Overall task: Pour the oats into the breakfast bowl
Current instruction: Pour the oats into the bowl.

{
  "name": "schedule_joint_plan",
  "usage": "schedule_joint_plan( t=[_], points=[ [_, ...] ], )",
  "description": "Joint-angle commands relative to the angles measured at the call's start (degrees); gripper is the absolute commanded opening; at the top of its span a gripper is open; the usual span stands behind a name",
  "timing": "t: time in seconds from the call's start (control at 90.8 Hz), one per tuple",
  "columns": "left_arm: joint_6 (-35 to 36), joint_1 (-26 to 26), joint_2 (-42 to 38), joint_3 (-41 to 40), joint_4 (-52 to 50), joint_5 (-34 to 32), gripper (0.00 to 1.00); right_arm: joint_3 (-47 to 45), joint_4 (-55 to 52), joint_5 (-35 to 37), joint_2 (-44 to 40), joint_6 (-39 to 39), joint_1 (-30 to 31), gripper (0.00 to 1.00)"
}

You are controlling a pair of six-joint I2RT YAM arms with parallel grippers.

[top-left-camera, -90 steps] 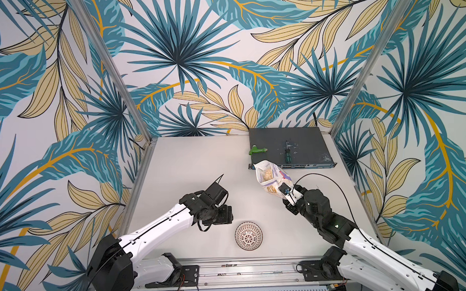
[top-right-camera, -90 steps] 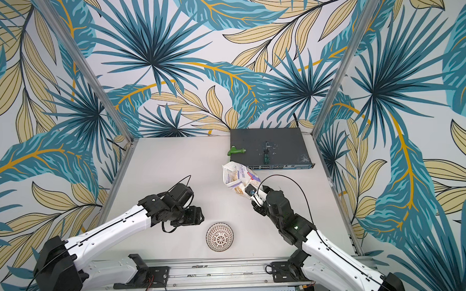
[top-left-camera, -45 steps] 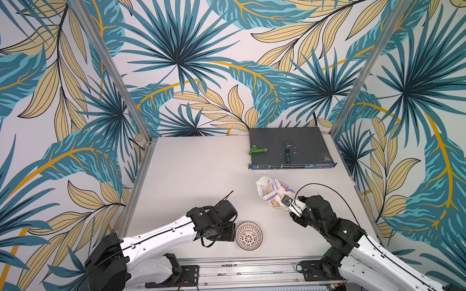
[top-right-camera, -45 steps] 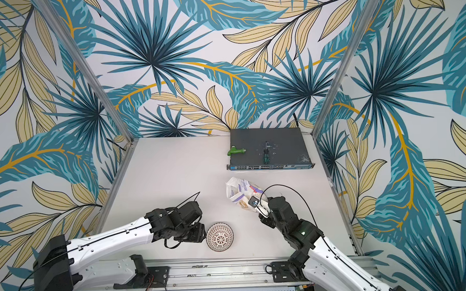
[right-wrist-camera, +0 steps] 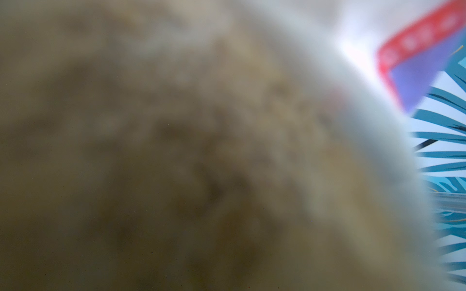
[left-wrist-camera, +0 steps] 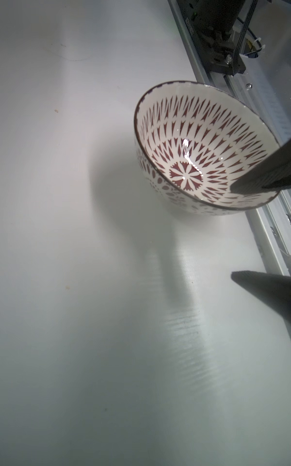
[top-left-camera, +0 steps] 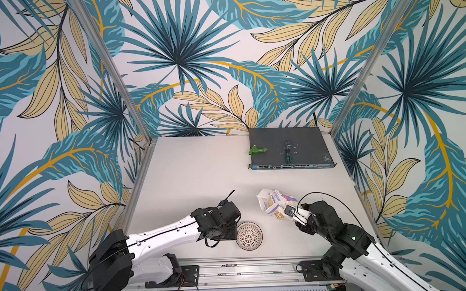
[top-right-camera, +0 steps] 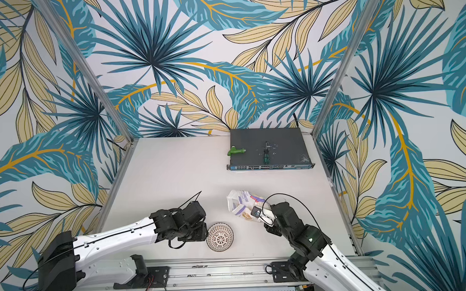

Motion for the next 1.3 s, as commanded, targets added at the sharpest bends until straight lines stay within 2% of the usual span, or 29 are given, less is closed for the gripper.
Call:
schedule_joint_plan(
  t=[0.0,0.43,0.606,0.893,1.289],
  points=[
    [-1.40,-0.18,-0.77,-0.17,0.88,-0.84,0.53,1.17,4.93,-0.40,-1.47,-2.36,0.89,0.00],
    [-4.40,-0.18,0.39,0.04,2.67,0.02,0.49,1.16,-0.05,4.53,-2.25,-11.95,3.14,0.00],
    [-5.53,-0.18,-0.21,-0.13,2.08,-0.95,0.49,0.62,-1.30,8.96,-2.16,-14.44,4.83,0.00],
    [-6.87,-0.18,-0.14,-0.40,1.40,-1.62,0.49,0.12,0.60,14.26,0.27,-17.13,9.87,0.00],
    [-7.11,-0.18,-0.24,-0.40,1.17,-1.95,0.49,0.86,3.68,20.64,2.34,-16.38,15.74,0.00]
  ],
)
